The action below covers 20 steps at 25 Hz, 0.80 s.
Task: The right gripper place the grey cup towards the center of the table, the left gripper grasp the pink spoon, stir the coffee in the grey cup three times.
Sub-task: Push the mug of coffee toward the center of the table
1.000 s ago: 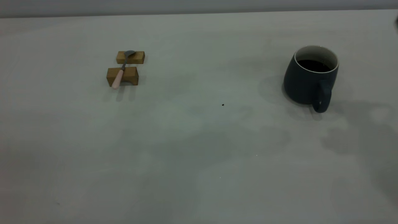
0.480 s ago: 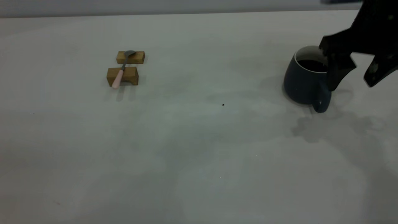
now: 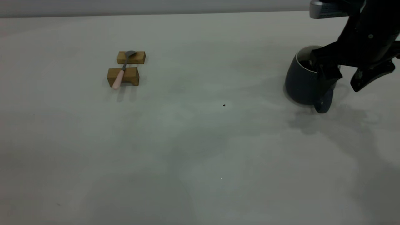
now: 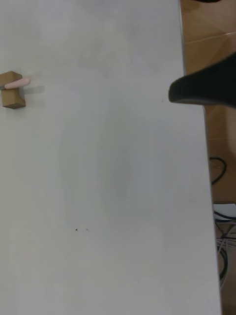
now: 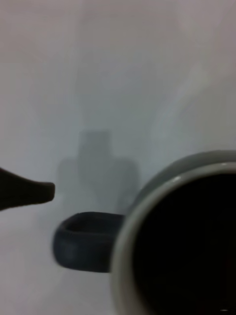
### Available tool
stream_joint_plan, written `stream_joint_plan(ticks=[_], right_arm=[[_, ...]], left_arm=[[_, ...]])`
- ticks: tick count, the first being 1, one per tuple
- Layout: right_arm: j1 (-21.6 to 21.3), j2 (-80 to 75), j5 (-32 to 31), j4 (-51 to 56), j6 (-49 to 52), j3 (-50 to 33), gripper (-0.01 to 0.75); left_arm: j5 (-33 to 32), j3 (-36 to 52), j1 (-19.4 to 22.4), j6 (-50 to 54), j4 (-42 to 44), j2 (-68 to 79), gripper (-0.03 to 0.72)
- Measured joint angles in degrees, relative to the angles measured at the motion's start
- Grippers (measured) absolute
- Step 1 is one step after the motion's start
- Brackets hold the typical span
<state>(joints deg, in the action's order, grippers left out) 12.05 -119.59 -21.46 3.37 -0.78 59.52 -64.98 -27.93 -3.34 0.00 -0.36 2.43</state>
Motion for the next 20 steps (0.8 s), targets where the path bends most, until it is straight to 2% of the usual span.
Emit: stream_joint_plan(ticks=[6, 10, 12, 14, 20], right_arm=[[0.0, -3.3, -1.6, -0.1, -1.3, 4.6, 0.693], [0.0, -6.4, -2.2, -0.1, -1.4, 6.7, 0.644], [0.0, -7.6, -2.3, -0.1, -1.4, 7.6, 0.589], [0.0, -8.3, -2.1, -0.1, -1.4, 8.0, 0.502], [0.0, -8.6, -2.0, -0.2, -2.3, 8.1, 0.172]], left_arm=[[0.0, 0.0, 0.0, 0.0, 0.0, 0.0, 0.479], [0.0, 0.0, 0.0, 0.0, 0.0, 0.0, 0.479], [0.0, 0.0, 0.0, 0.0, 0.0, 0.0, 0.479], [0.0, 0.0, 0.0, 0.0, 0.0, 0.0, 0.479], [0.0, 0.0, 0.0, 0.0, 0.0, 0.0, 0.479]])
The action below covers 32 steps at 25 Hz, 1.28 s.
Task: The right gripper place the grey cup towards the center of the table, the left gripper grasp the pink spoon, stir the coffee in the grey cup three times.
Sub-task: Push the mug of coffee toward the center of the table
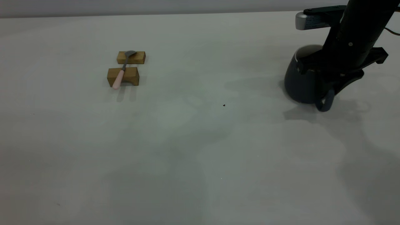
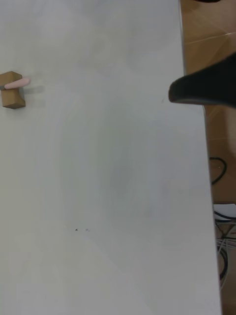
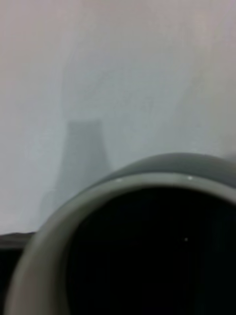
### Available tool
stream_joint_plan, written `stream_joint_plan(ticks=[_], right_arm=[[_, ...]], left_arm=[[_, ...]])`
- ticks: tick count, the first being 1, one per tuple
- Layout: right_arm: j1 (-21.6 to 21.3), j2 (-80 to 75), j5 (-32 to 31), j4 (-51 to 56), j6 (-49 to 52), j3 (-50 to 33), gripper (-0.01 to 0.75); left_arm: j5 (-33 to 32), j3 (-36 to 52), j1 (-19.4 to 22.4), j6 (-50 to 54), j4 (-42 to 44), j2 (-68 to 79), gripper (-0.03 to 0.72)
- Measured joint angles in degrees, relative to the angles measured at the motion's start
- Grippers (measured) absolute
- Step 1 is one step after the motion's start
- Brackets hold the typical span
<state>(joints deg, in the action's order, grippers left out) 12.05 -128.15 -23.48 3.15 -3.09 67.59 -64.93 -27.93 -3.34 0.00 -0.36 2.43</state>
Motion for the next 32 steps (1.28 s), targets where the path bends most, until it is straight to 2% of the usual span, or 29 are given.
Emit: stream_joint_plan(ticks=[6, 27, 32], right_arm=[[1.3, -0.4, -1.8, 0.0, -2.2, 2.5, 0.166], [18.1, -7.6, -4.9, -0.1, -2.2, 17.0, 0.166], [19.5, -8.4, -4.9, 0.2, -0.7, 18.7, 0.17]], left_arm=[[0.0, 0.0, 0.0, 0.0, 0.0, 0.0, 0.479], [0.0, 0.0, 0.0, 0.0, 0.0, 0.0, 0.479], [0.0, 0.0, 0.0, 0.0, 0.0, 0.0, 0.479]])
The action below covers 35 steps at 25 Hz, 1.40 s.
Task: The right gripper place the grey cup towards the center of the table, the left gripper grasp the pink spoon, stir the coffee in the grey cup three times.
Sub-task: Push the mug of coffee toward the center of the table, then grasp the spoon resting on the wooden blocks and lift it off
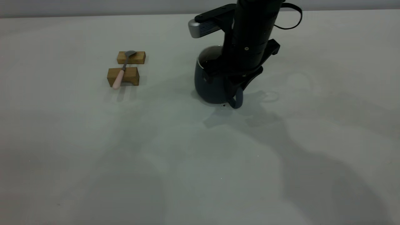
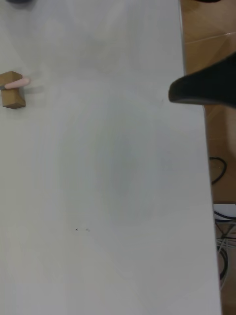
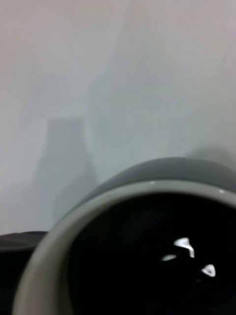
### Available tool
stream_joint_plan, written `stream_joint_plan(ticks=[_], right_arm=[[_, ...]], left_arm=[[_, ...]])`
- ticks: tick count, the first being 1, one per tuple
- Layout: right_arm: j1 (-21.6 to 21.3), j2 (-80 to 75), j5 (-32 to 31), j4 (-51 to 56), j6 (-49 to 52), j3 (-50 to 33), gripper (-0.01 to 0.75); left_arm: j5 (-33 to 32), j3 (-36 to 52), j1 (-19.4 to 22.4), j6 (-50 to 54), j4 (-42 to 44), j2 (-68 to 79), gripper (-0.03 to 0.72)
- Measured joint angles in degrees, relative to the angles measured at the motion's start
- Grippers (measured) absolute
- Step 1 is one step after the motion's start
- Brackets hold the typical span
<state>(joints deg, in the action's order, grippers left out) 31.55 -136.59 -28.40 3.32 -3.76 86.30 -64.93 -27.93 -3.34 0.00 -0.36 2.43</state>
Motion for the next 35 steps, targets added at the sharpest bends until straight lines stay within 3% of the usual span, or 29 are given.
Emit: stream_joint_plan(ticks=[2, 4, 10, 12, 22, 27, 35], right_arm=[[0.0, 0.0, -0.1, 0.1, 0.8, 0.1, 0.199], [0.0, -0.2, -0.6, 0.2, 1.2, 0.1, 0.275], [0.0, 1.0, -7.9, 0.1, 1.6, 0.6, 0.656], [0.0, 3.9, -12.5, -0.3, 1.5, 0.6, 0.709], [0.0, 30.3, -39.9, -6.8, 2.6, 0.5, 0.725], [0.0, 43.0, -41.1, -9.7, 4.8, -4.0, 0.723], [0.0, 68.6, -41.9, -8.0, 4.8, -24.9, 0.719]], left_arm=[[0.0, 0.0, 0.0, 0.0, 0.0, 0.0, 0.479], [0.0, 0.0, 0.0, 0.0, 0.0, 0.0, 0.479], [0.0, 0.0, 0.0, 0.0, 0.0, 0.0, 0.479], [0.0, 0.0, 0.0, 0.0, 0.0, 0.0, 0.479], [0.0, 0.0, 0.0, 0.0, 0.0, 0.0, 0.479], [0.0, 0.0, 0.0, 0.0, 0.0, 0.0, 0.479], [0.0, 0.0, 0.0, 0.0, 0.0, 0.0, 0.479]])
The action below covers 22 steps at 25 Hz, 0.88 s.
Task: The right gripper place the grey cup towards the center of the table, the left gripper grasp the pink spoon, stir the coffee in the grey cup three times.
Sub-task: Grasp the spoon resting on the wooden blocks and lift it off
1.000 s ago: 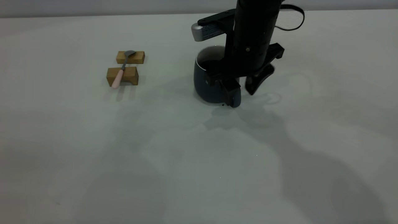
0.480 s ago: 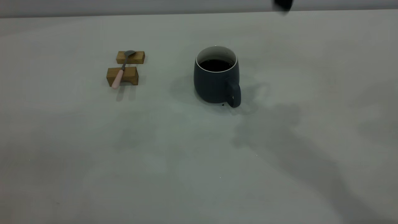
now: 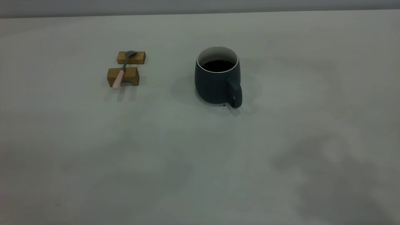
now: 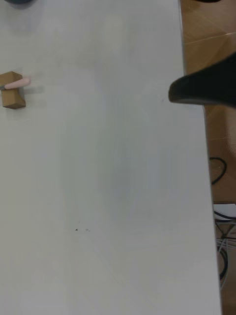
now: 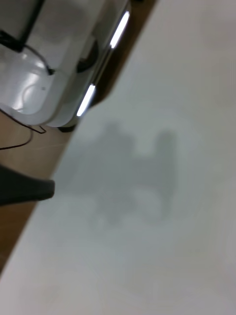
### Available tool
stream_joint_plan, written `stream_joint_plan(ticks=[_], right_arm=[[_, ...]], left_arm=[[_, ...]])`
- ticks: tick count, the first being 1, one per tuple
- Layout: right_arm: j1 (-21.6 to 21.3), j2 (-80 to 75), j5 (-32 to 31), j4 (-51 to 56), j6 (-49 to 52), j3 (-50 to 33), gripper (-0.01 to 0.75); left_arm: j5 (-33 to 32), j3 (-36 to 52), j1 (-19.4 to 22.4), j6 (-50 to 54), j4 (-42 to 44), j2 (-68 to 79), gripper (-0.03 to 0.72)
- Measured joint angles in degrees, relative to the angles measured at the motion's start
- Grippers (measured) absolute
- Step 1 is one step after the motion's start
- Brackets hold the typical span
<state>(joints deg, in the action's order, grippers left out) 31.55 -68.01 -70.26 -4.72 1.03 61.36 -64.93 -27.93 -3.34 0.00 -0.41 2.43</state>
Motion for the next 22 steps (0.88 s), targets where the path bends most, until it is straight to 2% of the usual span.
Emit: stream_joint_plan(ticks=[5, 8, 11, 15, 22], right_arm=[[-0.1, 17.7, -0.5, 0.2, 0.9, -13.6, 0.715], [-1.8, 29.0, -0.7, 0.1, 1.1, -20.5, 0.714], [-6.9, 39.3, -0.1, 0.3, 1.2, -26.1, 0.714], [-13.5, 51.5, 3.7, 1.7, 1.2, -31.6, 0.71], [-24.7, 64.1, 5.6, 2.4, 1.2, -34.4, 0.707]], left_arm=[[0.0, 0.0, 0.0, 0.0, 0.0, 0.0, 0.479], [0.0, 0.0, 0.0, 0.0, 0.0, 0.0, 0.479], [0.0, 0.0, 0.0, 0.0, 0.0, 0.0, 0.479], [0.0, 0.0, 0.0, 0.0, 0.0, 0.0, 0.479], [0.0, 0.0, 0.0, 0.0, 0.0, 0.0, 0.479]])
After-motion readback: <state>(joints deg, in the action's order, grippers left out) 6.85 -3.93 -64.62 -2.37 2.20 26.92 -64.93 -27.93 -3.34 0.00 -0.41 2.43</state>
